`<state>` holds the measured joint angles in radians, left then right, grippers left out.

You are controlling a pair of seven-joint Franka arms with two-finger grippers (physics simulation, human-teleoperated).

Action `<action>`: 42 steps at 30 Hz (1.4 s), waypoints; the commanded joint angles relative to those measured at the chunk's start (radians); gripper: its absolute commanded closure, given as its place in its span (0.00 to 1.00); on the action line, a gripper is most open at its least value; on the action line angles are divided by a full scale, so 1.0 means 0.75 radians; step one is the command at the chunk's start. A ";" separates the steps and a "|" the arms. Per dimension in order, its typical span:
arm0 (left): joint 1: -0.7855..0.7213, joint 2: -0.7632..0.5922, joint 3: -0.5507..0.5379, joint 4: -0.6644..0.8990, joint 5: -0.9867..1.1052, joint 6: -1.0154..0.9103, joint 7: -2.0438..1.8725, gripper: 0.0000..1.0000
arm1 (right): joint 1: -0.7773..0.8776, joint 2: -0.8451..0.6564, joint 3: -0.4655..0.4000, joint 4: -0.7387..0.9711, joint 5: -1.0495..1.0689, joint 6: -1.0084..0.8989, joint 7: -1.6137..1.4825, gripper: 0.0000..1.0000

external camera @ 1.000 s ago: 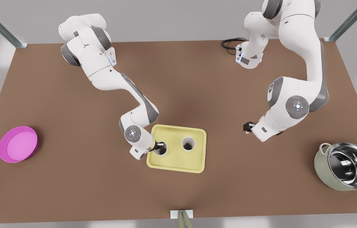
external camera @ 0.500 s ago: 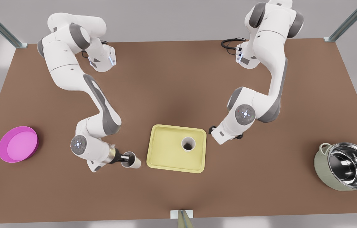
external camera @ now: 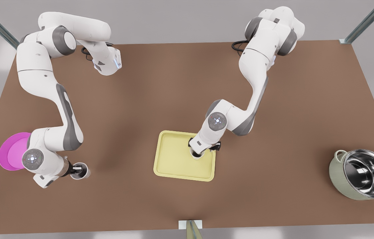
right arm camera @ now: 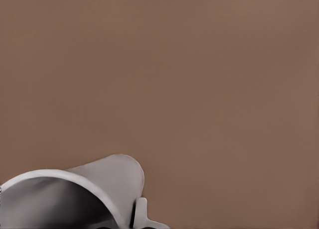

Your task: Use the left arm to pick up the white IKEA cup from the tray and place it on the middle-left position; use the right arm to pick up the white IKEA cup from the tray and place it on the middle-right position

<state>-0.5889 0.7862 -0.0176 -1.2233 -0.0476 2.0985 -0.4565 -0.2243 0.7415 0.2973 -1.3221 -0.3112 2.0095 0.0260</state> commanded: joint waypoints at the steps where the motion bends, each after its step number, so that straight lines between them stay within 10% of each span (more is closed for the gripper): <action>1: 0.000 -0.001 0.003 -0.030 0.014 0.008 -0.246 0.00 | 0.000 0.007 0.000 0.000 -0.074 0.047 -0.104 0.91; 8: 0.008 0.009 0.005 -0.128 0.016 0.100 -0.238 0.00 | -0.012 0.112 -0.004 0.000 -0.070 0.047 -0.104 0.76; 12: 0.028 0.011 0.005 -0.124 0.014 0.141 -0.220 0.00 | -0.012 0.114 -0.004 0.002 -0.070 0.047 -0.106 0.03; 13: 0.026 0.021 0.005 -0.126 0.014 0.155 -0.222 0.00 | -0.012 0.114 -0.002 0.002 -0.070 0.047 -0.106 0.00; 20: 0.018 0.075 0.005 -0.126 0.012 0.239 -0.238 0.01 | -0.024 0.101 -0.002 0.002 -0.070 0.043 -0.117 0.00; 31: 0.008 0.083 0.005 -0.116 0.010 0.241 -0.299 0.63 | -0.106 -0.512 0.039 0.006 0.262 -0.603 -0.006 0.00; 32: 0.008 0.083 0.005 -0.114 0.010 0.241 -0.299 0.66 | -0.025 -0.565 -0.013 -0.004 0.268 -0.603 -0.004 0.00; 33: 0.008 0.083 0.005 -0.114 0.010 0.241 -0.302 0.71 | 0.297 -0.618 -0.347 -0.008 0.270 -0.603 -0.004 0.00; 42: 0.067 0.003 0.009 -0.103 0.002 0.109 -0.228 0.79 | 0.264 -0.723 -0.366 -0.174 0.417 -0.566 -0.059 0.00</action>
<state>-0.5458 0.7996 -0.0114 -1.3018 -0.0413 2.2449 -0.6412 -0.0298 0.1975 0.0227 -1.4533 -0.0216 1.6008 0.0093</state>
